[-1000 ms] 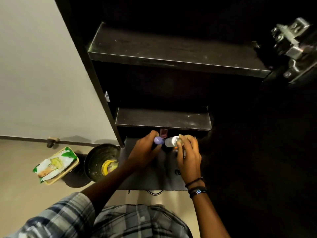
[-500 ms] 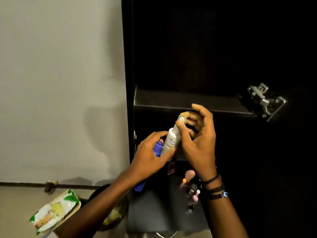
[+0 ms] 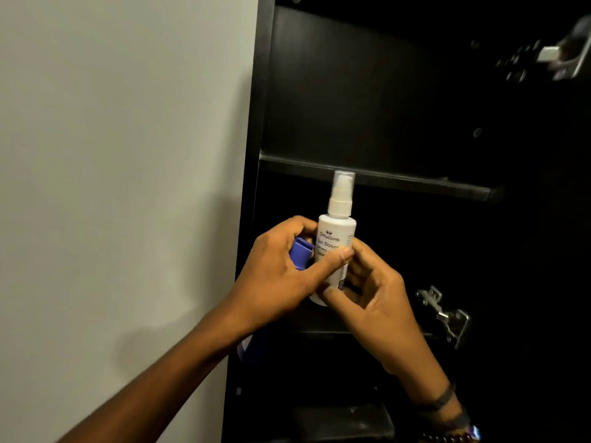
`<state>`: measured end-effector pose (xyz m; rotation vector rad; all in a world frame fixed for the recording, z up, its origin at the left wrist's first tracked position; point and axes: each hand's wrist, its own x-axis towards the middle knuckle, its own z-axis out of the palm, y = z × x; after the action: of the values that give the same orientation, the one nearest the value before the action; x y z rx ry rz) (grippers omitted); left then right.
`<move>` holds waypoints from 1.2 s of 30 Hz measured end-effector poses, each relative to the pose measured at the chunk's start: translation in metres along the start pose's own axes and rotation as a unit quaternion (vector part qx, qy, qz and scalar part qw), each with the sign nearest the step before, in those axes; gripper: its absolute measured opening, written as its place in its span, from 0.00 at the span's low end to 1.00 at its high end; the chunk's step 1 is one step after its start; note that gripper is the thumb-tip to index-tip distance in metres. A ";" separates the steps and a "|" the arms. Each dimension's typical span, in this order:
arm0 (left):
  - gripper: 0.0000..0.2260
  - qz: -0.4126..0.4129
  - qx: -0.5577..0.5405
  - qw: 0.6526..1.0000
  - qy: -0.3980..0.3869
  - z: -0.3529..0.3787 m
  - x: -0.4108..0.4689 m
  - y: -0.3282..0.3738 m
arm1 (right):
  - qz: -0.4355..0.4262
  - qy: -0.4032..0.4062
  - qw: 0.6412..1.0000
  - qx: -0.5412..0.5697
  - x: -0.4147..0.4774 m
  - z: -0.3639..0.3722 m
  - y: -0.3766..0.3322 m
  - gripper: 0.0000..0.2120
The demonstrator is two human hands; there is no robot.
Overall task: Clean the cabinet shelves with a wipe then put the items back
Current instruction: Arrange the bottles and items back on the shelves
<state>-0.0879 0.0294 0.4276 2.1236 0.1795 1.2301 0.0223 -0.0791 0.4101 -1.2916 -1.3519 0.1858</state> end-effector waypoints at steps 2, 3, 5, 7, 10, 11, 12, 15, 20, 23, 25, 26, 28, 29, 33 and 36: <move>0.17 0.028 0.009 1.000 -0.001 -0.009 0.018 0.017 | -0.018 0.019 1.000 -0.008 0.014 -0.005 -0.021 0.29; 0.17 0.043 0.010 0.999 0.006 -0.014 0.027 0.026 | -0.031 0.028 0.999 -0.008 0.020 -0.009 -0.031 0.28; 0.15 0.068 -0.007 0.997 0.028 -0.025 0.046 0.044 | -0.060 0.057 0.997 -0.009 0.035 -0.017 -0.048 0.26; 0.14 0.085 -0.037 0.995 0.044 -0.036 0.068 0.061 | -0.084 0.097 0.992 -0.015 0.053 -0.025 -0.059 0.25; 0.12 0.094 -0.027 0.993 0.066 -0.045 0.103 0.081 | -0.087 0.147 0.985 -0.027 0.085 -0.035 -0.069 0.24; 0.12 0.096 -0.010 0.993 0.072 -0.047 0.114 0.084 | -0.083 0.153 0.984 -0.031 0.096 -0.039 -0.071 0.23; 0.14 0.102 0.012 0.992 0.077 -0.048 0.125 0.086 | -0.079 0.154 0.984 -0.037 0.107 -0.043 -0.072 0.24; 0.17 0.123 0.083 0.986 0.077 -0.048 0.152 0.084 | -0.075 0.149 0.983 -0.076 0.135 -0.051 -0.065 0.25; 0.19 0.097 0.165 0.979 0.076 -0.038 0.175 0.065 | -0.067 0.142 0.982 -0.108 0.163 -0.051 -0.045 0.22; 0.21 0.060 0.179 0.980 0.071 -0.037 0.180 0.057 | -0.046 0.134 0.982 -0.129 0.171 -0.050 -0.035 0.23; 0.24 0.045 0.201 0.977 0.058 -0.037 0.182 0.056 | -0.035 0.126 0.981 -0.145 0.174 -0.050 -0.032 0.25; 0.25 0.039 0.214 0.975 0.051 -0.038 0.183 0.055 | -0.032 0.122 0.980 -0.153 0.175 -0.051 -0.032 0.25; 0.28 0.027 0.239 0.970 0.039 -0.038 0.186 0.054 | -0.029 0.116 0.978 -0.170 0.178 -0.051 -0.033 0.25; 0.30 0.017 0.251 0.967 0.032 -0.039 0.187 0.053 | -0.028 0.114 0.977 -0.176 0.179 -0.051 -0.034 0.25; 0.38 -0.030 0.294 0.955 0.016 -0.042 0.184 0.052 | -0.026 0.119 0.972 -0.203 0.182 -0.049 -0.033 0.27; 0.41 -0.035 0.314 0.948 0.043 -0.040 0.180 0.052 | -0.019 0.110 0.972 -0.208 0.186 -0.046 -0.034 0.30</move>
<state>-0.0325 0.0855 0.6019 2.5598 0.7672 1.3444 0.0975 0.0192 0.5598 -1.5791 -1.2603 -0.2760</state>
